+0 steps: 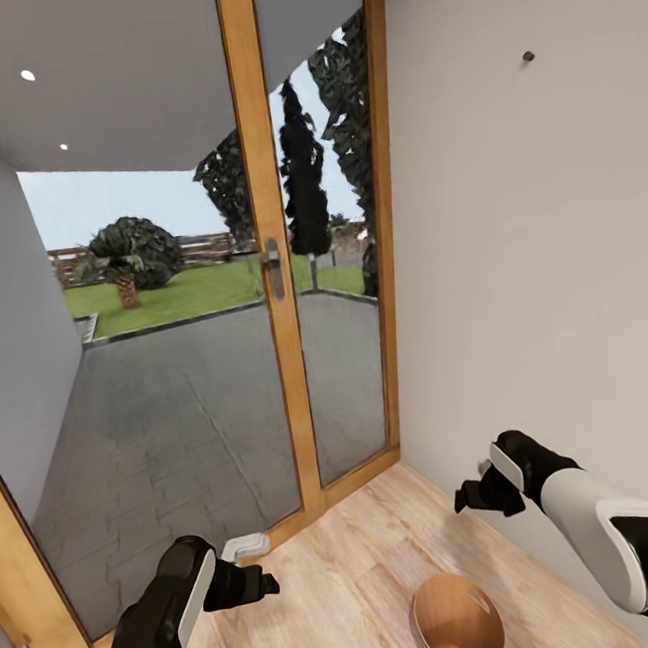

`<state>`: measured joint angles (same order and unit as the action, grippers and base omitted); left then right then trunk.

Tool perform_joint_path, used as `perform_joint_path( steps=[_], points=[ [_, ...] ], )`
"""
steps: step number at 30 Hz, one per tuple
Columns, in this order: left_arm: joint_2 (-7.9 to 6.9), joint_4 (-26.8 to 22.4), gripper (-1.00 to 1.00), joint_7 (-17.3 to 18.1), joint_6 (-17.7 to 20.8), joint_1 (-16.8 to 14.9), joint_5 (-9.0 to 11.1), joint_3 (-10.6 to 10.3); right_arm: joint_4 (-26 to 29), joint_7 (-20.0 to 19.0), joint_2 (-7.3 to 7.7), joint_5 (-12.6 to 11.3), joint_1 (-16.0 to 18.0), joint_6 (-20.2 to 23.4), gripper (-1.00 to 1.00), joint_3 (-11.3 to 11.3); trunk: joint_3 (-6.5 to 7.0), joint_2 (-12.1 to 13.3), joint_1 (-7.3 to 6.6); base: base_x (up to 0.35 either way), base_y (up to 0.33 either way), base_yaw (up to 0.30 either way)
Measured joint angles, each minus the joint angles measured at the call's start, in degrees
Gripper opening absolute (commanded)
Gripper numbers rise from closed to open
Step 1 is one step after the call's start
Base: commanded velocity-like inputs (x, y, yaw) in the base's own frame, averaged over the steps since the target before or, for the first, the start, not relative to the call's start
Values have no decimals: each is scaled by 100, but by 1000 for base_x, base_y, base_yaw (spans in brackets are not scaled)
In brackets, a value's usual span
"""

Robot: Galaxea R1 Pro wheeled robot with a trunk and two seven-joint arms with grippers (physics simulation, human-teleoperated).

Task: Put the three can of soda from the living room inside the tash can in the kitchen.

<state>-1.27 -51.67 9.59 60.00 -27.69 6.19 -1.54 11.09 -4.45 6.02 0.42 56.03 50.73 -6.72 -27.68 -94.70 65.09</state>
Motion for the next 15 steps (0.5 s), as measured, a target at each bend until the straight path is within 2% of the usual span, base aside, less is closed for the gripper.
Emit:
perform_joint_path(
  steps=[3, 8, 9, 15],
  points=[
    [-1, 0, 100, 0, 0, 0, 2, 2, 79, -2, 27, 3, -2, 13, 100, 3, -54, -120, 66, 0, 0, 0],
    [-2, 0, 100, -1, -6, 1, 0, 2, 278, -9, 169, 12, -1, 64, 100, -1, -144, -321, 176, 0, 0, 0],
    [-4, 6, 100, -1, -87, 1, 2, 4, 333, -10, 258, 27, 5, 95, 100, 1, -161, -361, 198, 0, 0, 0],
    [-5, 18, 100, 5, -166, 1, 4, 4, 391, -19, 516, 10, 17, 276, 100, -3, -269, -602, 329, 0, 0, 0]
  ],
)
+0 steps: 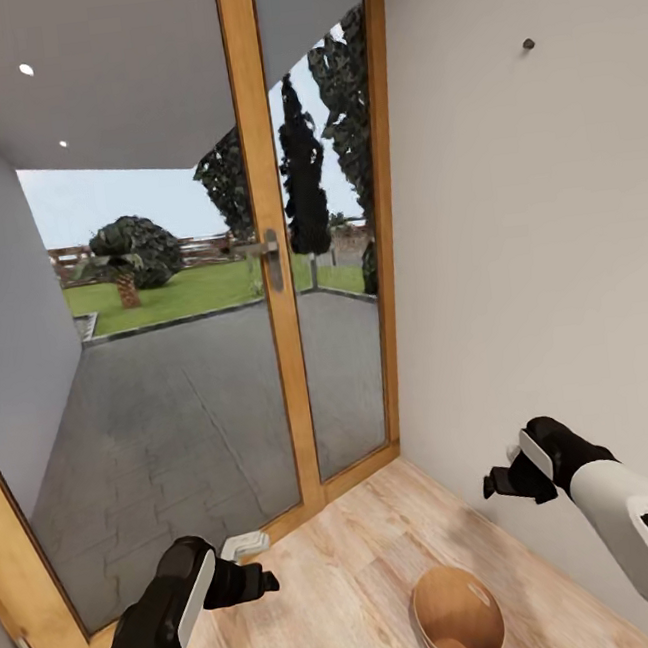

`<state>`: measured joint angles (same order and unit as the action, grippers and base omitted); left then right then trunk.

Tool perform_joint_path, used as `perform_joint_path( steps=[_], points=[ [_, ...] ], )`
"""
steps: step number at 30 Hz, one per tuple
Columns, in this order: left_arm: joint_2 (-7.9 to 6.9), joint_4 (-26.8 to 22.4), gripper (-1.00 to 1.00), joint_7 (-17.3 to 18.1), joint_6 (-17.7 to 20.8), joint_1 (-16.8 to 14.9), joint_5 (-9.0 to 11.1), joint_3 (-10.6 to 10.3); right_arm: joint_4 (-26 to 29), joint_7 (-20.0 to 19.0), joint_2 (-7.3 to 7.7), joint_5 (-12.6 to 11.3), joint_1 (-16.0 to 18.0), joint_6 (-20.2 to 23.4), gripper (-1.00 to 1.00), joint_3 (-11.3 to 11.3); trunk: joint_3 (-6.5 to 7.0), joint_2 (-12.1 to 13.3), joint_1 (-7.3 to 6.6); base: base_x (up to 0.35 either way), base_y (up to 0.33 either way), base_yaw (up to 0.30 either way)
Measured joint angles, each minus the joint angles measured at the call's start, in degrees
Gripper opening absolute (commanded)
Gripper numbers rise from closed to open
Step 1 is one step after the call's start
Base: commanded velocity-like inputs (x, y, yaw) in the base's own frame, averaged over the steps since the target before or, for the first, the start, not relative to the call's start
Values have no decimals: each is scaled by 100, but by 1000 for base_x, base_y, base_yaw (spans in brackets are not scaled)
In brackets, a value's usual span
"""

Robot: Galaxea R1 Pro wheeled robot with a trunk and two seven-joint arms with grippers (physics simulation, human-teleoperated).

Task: Put the three can of soda from the living room inside the tash can in the kitchen.

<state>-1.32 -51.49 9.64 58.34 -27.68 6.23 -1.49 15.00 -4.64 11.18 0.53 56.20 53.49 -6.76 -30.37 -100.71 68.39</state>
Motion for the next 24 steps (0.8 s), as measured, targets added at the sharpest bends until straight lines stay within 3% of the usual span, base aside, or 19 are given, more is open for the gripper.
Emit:
perform_joint_path(
  steps=[8, 14, 24],
  points=[
    [0, -16, 100, 9, -20, 0, 0, -1, 10, -8, 73, -5, 4, 41, 100, -1, -144, -321, 176, 0, 0, 0],
    [0, -19, 100, 11, -26, 0, 0, -3, 11, -6, 38, -9, 5, 47, 100, 5, -251, -561, 308, 0, 0, 0],
    [-5, -35, 100, 37, -114, 7, 1, -14, 12, -3, 18, -9, 2, 42, 100, 15, -252, -563, 308, 2, 0, 0]
  ],
)
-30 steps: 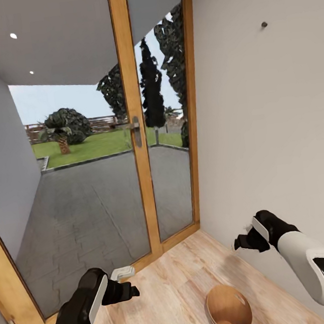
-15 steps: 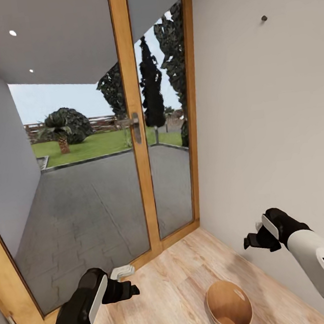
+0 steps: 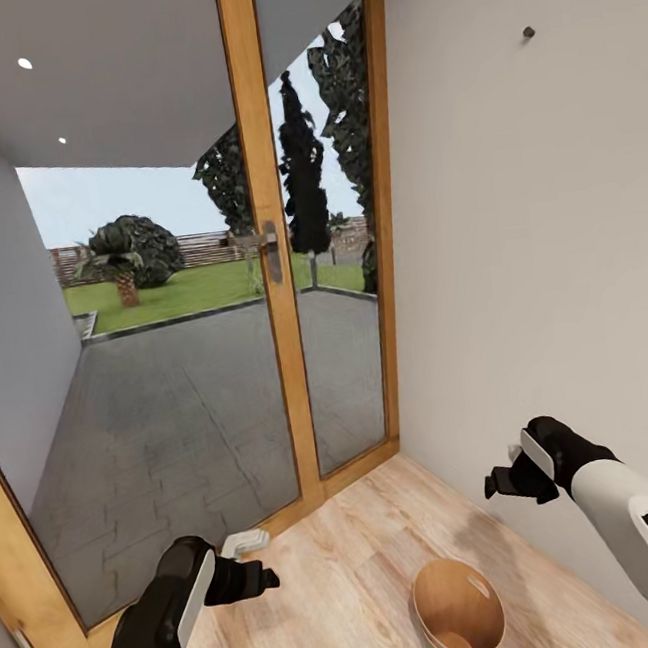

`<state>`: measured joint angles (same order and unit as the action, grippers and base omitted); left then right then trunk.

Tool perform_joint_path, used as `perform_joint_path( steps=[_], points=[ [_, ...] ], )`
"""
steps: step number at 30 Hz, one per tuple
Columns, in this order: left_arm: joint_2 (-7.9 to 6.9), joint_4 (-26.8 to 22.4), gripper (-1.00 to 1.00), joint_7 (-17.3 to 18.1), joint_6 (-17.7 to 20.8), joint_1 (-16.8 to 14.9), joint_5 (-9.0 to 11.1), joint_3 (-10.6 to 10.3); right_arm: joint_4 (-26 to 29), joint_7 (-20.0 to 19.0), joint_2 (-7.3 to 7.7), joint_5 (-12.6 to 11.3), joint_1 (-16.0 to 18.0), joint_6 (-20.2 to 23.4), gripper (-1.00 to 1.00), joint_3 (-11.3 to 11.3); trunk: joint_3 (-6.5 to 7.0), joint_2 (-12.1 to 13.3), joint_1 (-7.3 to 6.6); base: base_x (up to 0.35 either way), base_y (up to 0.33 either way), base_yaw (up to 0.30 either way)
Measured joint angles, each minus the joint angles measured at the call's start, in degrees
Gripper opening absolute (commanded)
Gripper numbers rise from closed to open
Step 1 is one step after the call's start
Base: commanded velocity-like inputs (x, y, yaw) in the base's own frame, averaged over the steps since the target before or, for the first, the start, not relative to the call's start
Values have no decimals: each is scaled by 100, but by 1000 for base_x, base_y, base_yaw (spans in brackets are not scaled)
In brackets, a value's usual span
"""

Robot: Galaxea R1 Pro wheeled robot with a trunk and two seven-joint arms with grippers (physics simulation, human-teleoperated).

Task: Put the three can of soda from the living room inside the tash can in the kitchen.

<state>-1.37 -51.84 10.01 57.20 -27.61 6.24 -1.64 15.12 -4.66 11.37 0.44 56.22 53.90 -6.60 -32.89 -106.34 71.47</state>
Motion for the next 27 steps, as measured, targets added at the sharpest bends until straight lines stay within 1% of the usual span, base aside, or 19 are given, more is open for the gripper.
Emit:
perform_joint_path(
  steps=[4, 5, 9, 13, 17, 24, 27],
  points=[
    [-14, 2, 100, 98, -237, 3, -5, -20, 0, 2, -2, 0, -3, -18, 100, 5, 0, 0, 0, 108, 0, 0],
    [-14, 1, 100, 99, -240, 3, -5, -21, 0, 2, -2, 0, -3, -18, 100, 5, 0, 0, 0, 208, 0, 0],
    [-42, 4, 100, 406, -466, 7, -12, -43, 0, 1, -3, 0, -11, -48, 100, 11, 0, 0, 0, 274, 0, 0],
    [-45, 11, 100, 474, -491, 9, -16, -45, 0, 1, -3, 0, -13, -52, 100, 16, 0, 0, 0, 308, 0, 0],
    [-40, 18, 100, 503, -512, 10, -22, -38, 0, 1, 0, 0, -14, -61, 100, 18, 0, 0, 0, 175, 0, 0],
    [-18, 9, 100, 500, -524, 10, -47, -30, 0, -5, 5, 0, -14, -69, 100, 19, 0, 0, 0, 32, 0, 0],
    [-15, 8, 100, 499, -524, 10, -52, -26, 0, -7, 10, 1, -15, -71, 100, 19, -53, -119, 65, 6, 0, 0]
  ],
)
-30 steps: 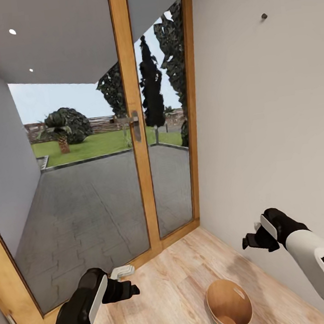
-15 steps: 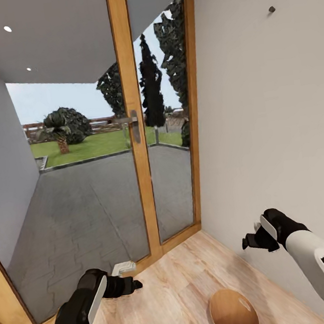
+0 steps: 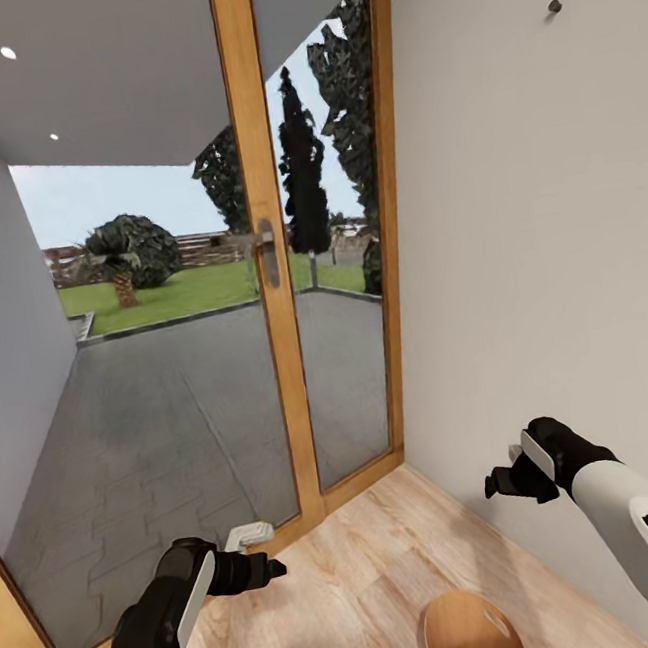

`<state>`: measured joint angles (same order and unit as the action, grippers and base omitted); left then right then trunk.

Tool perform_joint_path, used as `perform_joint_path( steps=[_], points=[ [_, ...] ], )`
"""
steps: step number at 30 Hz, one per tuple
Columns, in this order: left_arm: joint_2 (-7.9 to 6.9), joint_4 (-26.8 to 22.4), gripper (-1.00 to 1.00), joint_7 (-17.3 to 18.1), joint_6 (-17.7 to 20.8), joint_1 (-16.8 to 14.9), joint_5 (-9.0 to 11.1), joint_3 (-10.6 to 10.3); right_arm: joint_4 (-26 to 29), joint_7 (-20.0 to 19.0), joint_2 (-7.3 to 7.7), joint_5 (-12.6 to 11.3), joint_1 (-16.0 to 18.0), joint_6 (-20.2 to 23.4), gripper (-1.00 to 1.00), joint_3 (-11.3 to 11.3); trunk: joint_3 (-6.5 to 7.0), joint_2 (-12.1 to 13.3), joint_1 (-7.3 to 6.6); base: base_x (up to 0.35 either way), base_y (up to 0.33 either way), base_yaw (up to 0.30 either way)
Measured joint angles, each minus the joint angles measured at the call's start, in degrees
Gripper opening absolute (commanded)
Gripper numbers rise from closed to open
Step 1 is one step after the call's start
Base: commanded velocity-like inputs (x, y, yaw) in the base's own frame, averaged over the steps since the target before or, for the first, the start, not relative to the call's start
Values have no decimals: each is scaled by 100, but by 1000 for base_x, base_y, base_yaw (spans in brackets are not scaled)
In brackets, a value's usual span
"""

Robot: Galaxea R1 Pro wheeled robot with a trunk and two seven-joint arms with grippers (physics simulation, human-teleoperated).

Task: Put the three can of soda from the living room inside the tash can in the kitchen.

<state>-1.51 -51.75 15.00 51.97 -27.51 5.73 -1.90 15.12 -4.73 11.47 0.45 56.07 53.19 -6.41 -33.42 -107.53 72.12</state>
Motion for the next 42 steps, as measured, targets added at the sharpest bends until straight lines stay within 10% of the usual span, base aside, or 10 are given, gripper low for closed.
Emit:
perform_joint_path(
  steps=[42],
  points=[
    [11, 60, 100, 12, -2, -5, -3, -3, 0, 11, -18, 0, -9, -34, 100, 336, -754, -1685, 922, 0, 0, 0]
  ],
)
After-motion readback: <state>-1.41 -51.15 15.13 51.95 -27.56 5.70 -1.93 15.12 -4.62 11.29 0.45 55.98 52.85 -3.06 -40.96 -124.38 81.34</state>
